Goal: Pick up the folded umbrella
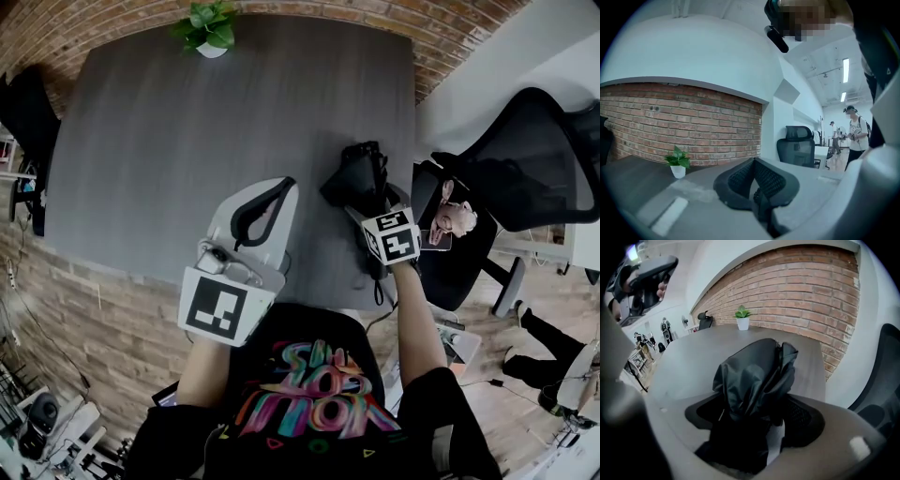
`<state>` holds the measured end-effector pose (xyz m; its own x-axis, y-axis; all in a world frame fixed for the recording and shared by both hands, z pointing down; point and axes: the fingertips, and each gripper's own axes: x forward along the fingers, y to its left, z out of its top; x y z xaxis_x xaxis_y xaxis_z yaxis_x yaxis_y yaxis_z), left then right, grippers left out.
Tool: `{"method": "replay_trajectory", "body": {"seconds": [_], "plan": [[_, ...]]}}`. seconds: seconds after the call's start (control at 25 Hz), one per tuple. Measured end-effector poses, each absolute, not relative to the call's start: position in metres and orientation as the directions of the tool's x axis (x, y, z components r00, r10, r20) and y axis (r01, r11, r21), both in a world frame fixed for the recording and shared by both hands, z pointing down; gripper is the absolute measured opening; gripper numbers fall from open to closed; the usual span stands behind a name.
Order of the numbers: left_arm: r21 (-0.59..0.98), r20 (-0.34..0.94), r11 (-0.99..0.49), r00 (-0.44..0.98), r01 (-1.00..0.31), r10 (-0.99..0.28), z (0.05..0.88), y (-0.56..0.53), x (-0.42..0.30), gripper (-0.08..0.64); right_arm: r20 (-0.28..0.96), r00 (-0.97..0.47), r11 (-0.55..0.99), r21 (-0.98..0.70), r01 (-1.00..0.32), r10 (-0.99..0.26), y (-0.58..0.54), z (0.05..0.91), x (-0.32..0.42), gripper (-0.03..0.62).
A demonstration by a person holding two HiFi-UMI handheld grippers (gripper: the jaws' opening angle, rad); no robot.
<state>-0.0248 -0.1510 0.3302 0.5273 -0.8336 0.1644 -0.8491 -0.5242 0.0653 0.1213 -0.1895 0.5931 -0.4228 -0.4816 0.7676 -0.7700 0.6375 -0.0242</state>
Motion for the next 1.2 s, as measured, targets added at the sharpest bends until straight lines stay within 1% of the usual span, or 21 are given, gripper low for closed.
{"method": "replay_trajectory", "body": {"seconds": [0.12,0.4,0.8,1.2], "plan": [[0.068,0.168,-0.521,0.525,-0.851,-0.834,0.3324,-0.1518,-0.024,0.002,0.782,-0.426,0.632,-0.055,-0.773,-0.454,-0.1899,0.5987,0.1216,0.376],[0.066,0.171,-0.526,0.529,-0.848,-0.831,0.3329,-0.1516,-0.0208,0.002,0.786,-0.436,0.617,-0.091,-0.782,-0.437,-0.188,0.6028,0.1205,0.364],[0.052,0.167,-0.524,0.525,-0.85,-0.835,0.3322,-0.1491,-0.0206,0.002,0.79,-0.45,0.601,-0.133,-0.788,-0.416,-0.1862,0.6049,0.1197,0.298],[0.042,0.156,-0.514,0.514,-0.857,-0.843,0.3259,-0.1472,-0.0253,0.002,0.776,-0.466,0.574,-0.168,-0.802,-0.424,-0.1866,0.6039,0.1224,0.281]]}}
